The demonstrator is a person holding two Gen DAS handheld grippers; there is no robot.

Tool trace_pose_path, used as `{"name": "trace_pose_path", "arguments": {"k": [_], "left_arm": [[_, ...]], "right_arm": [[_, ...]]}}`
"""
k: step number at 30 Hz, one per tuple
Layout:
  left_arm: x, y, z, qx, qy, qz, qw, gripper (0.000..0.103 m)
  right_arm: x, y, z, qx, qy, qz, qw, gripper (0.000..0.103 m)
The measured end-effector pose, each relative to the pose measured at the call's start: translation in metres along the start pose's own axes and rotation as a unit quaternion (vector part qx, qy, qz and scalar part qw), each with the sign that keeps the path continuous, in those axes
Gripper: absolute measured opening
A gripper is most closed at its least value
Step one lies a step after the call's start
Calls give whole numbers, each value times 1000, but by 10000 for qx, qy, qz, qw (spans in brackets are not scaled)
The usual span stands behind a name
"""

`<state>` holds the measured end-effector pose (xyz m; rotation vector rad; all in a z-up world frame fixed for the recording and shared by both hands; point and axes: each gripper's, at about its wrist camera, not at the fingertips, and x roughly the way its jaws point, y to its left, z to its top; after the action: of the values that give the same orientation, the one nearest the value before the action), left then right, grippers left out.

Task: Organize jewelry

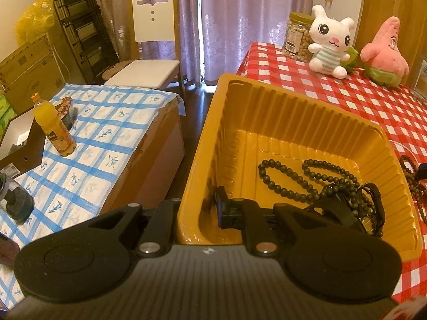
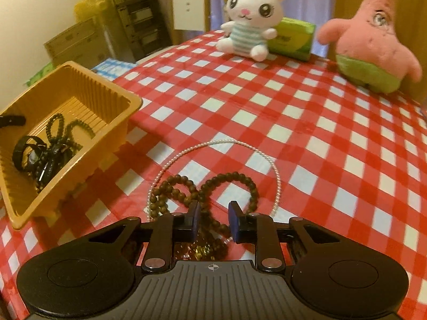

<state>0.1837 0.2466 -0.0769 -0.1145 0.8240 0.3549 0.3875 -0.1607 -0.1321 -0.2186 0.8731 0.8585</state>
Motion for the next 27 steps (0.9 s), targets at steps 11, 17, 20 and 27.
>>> {"name": "trace_pose_path", "arguments": {"k": [11, 17, 20, 27], "left_arm": [[0, -1, 1, -23, 1, 57, 10000, 13], [0, -1, 1, -23, 0, 54, 10000, 13], [0, -1, 1, -17, -5, 56, 10000, 13], [0, 0, 2, -4, 13, 74, 10000, 13]], "right_arm": [[25, -1, 12, 409, 178, -119, 9989, 21], [27, 14, 12, 48, 202, -506, 9985, 7], [25, 14, 10, 211, 157, -578, 9980, 7], [-12, 12, 14, 730, -352, -488, 9955, 6]]}}
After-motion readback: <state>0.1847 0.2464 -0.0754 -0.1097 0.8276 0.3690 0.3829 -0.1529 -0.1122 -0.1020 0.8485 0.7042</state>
